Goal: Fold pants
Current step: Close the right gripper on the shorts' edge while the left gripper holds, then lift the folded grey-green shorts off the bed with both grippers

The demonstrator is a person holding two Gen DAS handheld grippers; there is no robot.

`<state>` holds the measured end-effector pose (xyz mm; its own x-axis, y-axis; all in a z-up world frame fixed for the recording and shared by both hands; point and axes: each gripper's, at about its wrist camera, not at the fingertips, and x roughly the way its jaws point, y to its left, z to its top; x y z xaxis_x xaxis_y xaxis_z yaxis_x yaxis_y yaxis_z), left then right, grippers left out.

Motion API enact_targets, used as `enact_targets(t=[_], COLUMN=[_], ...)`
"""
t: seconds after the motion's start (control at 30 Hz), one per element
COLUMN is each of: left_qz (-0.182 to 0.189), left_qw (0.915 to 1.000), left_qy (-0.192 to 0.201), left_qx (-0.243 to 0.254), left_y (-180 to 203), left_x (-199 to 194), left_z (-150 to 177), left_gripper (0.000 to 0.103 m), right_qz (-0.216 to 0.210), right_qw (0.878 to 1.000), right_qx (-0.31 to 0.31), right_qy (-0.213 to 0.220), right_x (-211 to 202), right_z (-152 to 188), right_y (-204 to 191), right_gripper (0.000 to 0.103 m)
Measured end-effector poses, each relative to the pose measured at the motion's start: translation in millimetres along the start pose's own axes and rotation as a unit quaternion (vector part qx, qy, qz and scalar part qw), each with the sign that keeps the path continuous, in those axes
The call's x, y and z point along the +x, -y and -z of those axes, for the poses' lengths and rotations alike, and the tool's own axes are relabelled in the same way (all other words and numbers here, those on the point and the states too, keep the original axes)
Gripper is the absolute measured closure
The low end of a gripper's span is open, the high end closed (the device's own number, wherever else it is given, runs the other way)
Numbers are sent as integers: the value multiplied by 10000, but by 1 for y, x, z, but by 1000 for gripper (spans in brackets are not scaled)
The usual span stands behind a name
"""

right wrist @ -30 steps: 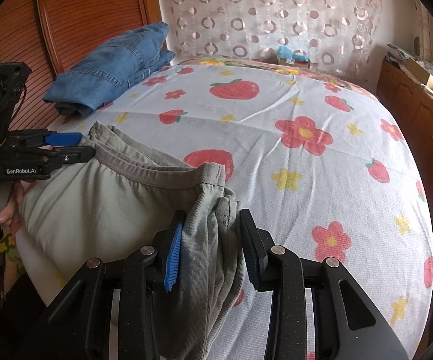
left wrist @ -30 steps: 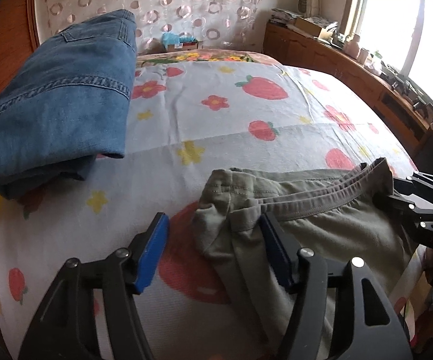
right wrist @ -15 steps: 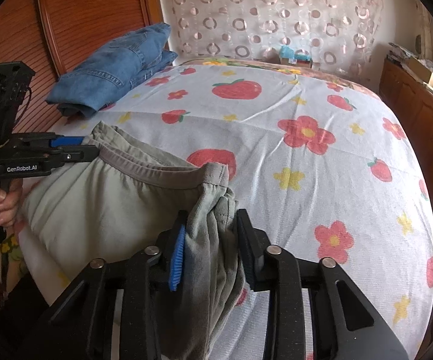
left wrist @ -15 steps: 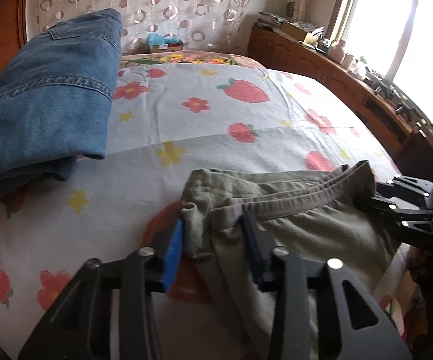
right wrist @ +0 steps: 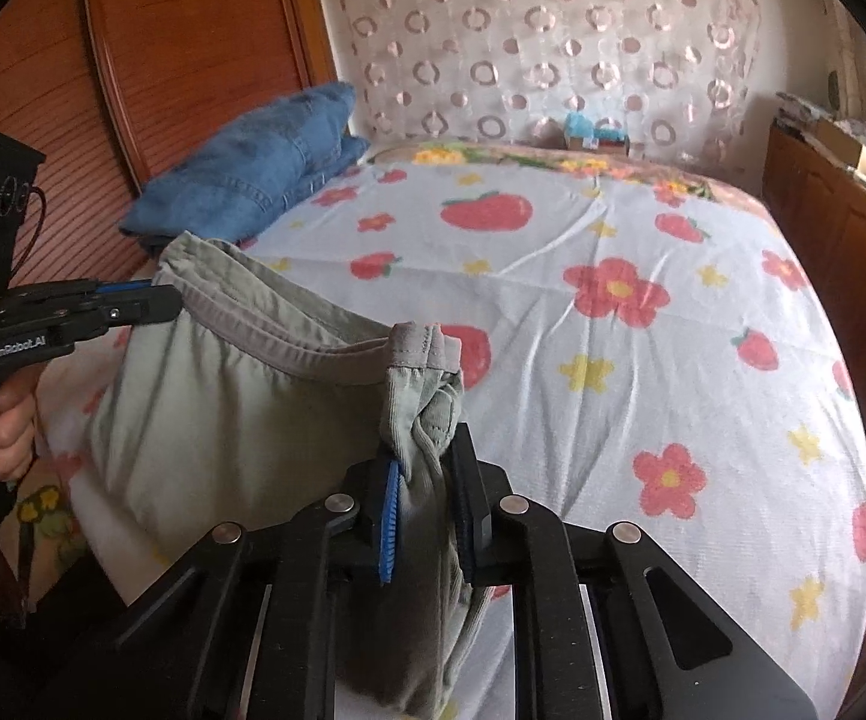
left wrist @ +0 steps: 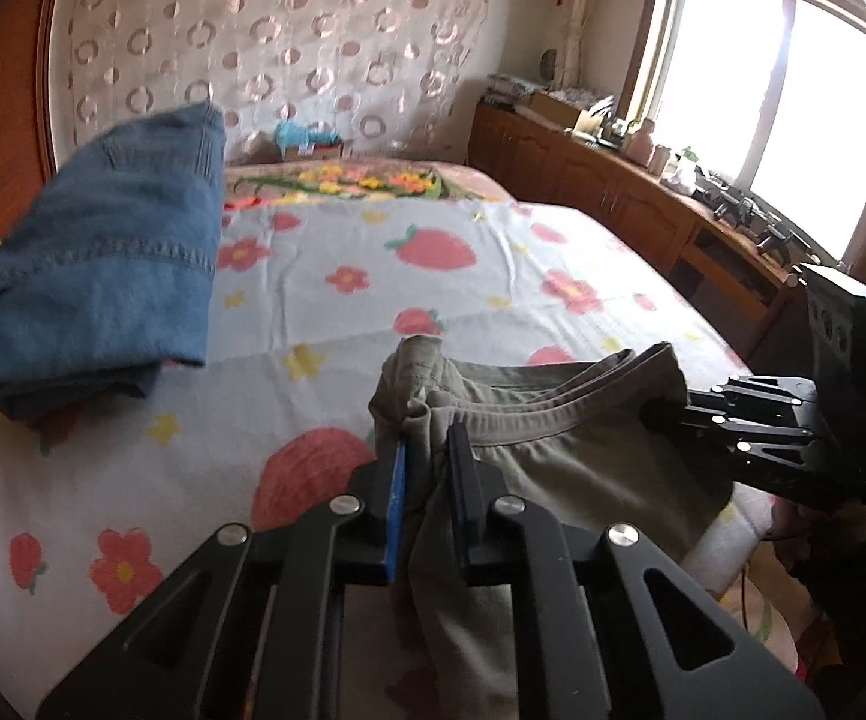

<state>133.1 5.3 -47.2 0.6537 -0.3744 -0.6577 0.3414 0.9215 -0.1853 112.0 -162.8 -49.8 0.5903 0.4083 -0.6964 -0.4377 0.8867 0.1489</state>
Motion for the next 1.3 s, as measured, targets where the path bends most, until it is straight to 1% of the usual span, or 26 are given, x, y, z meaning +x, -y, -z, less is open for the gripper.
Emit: enact_targets(t=[0.1, 0.33, 0.47, 0.6, 0.93, 1.13, 1.3], left_qz=[-24, 25, -20, -64, -109, -118, -68], left_qw=[9999, 9984, 9977, 9966, 9928, 9916, 9909], left_qy=[131, 499, 587, 717, 1065, 1186, 1272], left_qx=[53, 259, 335, 408, 530, 501, 431], left_y=[6, 23, 28, 33, 38, 29, 17], left_x=[-11, -40, -51, -66, -98, -108, -113], left_z=[-4, -20, -29, -35, -45, -48, -53], left_gripper=[94, 94, 94, 94, 94, 94, 94], right_qz=[-16, 140, 299, 319, 300, 322, 352], right_qw=[9998, 9975, 9951, 9929, 9887, 9869, 9863], right_qx=[-20, -146, -227, -291, -418, -574, -672], right_qy=[200, 671, 917, 1105, 1411, 1472, 1463], right_x=[-15, -53, -71, -85, -112, -118, -114], right_z=[-4, -21, -29, -38, -56, -66, -79], right_y=[-5, -13, -19, -24, -40, -53, -64], right_gripper=[91, 91, 91, 91, 91, 91, 91])
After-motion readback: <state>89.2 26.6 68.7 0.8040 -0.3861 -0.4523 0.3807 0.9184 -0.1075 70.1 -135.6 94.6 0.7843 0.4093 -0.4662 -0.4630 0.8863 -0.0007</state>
